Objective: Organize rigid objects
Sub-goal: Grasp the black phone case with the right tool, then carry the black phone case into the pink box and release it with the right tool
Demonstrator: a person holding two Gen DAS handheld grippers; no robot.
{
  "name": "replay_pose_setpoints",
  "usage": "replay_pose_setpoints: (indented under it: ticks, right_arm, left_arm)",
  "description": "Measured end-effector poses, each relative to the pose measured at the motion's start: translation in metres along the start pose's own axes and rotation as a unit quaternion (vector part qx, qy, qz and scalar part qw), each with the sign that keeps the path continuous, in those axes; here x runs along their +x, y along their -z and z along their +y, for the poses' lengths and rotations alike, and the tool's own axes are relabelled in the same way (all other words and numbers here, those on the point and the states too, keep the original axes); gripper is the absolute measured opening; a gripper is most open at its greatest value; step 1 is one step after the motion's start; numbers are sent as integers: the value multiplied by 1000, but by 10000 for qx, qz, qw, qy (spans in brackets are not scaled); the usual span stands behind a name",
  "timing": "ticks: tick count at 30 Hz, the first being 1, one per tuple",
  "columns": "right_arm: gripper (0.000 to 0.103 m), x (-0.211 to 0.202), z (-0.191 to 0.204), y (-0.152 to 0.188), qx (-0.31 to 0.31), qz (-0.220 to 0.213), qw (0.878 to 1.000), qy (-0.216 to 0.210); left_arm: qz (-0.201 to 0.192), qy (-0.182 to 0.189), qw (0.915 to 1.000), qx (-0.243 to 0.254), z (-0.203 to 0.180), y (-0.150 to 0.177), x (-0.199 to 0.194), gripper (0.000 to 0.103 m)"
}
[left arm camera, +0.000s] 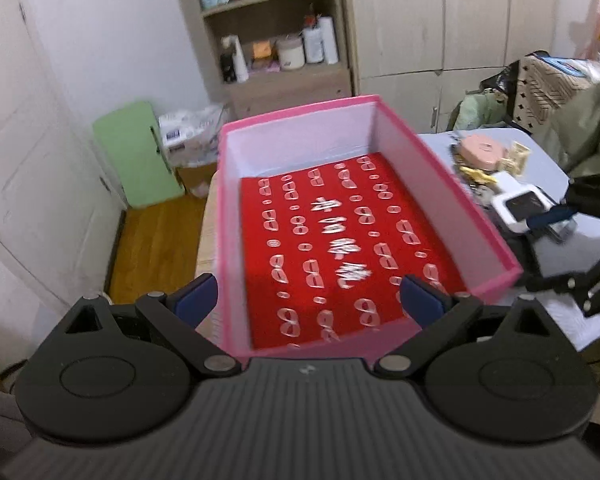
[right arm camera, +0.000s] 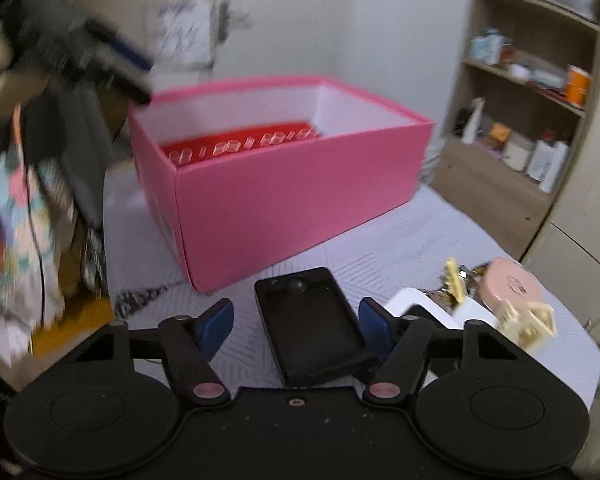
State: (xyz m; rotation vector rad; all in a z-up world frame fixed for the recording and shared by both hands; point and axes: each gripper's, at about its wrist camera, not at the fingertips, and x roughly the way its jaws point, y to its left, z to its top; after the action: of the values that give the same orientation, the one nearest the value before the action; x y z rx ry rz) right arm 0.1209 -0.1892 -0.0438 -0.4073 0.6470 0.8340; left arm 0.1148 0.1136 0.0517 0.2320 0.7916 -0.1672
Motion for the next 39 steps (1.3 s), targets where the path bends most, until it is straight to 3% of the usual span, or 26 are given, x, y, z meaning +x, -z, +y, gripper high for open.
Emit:
replay_pose_setpoints:
  ticks: [4, 7, 11, 13, 15, 16, 22, 32, 36, 39]
  right_arm:
    - [74, 21, 3, -15, -707, 505, 9962, -70]
    - [74, 34, 1, -21, -981, 868, 9911, -248]
    - [77, 54, -11, -25, -942, 1203, 9875, -391]
    - [76, 59, -19, -24, -687, 1223, 9888, -508]
    - [66, 60, -27, -24, -310, 1206, 9900, -661]
    - [66, 59, -29, -24, -135, 1166, 9910, -642]
    - [66, 30, -37, -28, 436, 593, 9968, -298]
    - [66, -7, -55, -62, 918, -371, 9949, 214]
    - [66, -14, -62, -98, 1292, -749, 9887, -88]
    - [66, 3, -67, -130, 1812, -598, 9800, -559]
  left_arm:
    - [268, -338, 9990, 104, 27, -7, 24, 80]
    - [543, -363, 9979, -2, 45, -9, 44, 71]
    - [550, -448, 9974, -107, 58, -6, 61, 61]
    - [466, -438, 9979, -99, 61, -5, 65, 39]
    - [461, -281, 9985, -84, 61, -5, 71, 24]
    - [496, -178, 9985, -131, 62, -5, 73, 19]
    - [470, -193, 9986, 110, 49, -5, 77, 6]
    - [136, -503, 9985, 183, 42, -2, 75, 6]
    - [54, -606, 9979, 217, 40, -4, 78, 6]
    - [-25, -690, 9971, 334, 35, -2, 77, 6]
